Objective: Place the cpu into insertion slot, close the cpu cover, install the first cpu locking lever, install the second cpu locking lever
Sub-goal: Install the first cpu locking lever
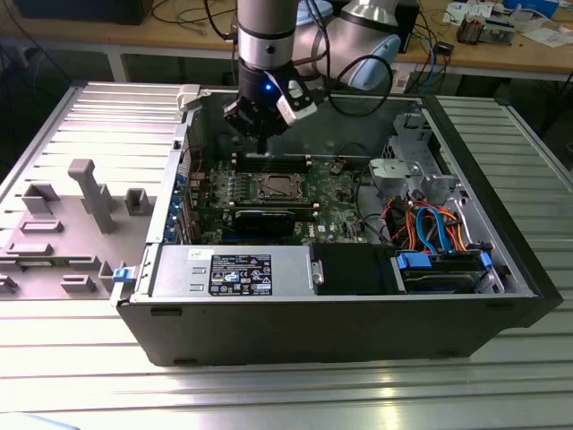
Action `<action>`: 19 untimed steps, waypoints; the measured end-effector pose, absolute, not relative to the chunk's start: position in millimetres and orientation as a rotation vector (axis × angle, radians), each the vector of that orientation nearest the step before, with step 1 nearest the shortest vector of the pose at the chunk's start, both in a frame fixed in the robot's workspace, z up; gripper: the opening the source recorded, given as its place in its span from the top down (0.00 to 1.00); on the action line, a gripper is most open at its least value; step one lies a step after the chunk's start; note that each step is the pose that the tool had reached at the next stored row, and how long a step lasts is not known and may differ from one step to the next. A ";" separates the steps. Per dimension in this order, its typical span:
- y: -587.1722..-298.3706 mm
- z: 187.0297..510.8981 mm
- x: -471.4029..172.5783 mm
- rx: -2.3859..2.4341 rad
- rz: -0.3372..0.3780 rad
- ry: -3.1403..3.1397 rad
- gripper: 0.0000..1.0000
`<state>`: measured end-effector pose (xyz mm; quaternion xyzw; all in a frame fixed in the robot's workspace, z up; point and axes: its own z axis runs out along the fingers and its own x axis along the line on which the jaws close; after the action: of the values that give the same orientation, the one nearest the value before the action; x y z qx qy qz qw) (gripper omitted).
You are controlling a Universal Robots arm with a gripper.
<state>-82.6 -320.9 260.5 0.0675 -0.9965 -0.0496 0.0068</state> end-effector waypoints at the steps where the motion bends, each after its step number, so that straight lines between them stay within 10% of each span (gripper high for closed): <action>1: -320.9 260.2 -82.6 0.211 -0.155 -3.117 0.89; 19: -315.2 229.7 -74.6 0.209 -0.138 -3.117 0.89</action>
<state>-74.6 -315.2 229.7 0.0669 -0.9968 -0.0443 0.0073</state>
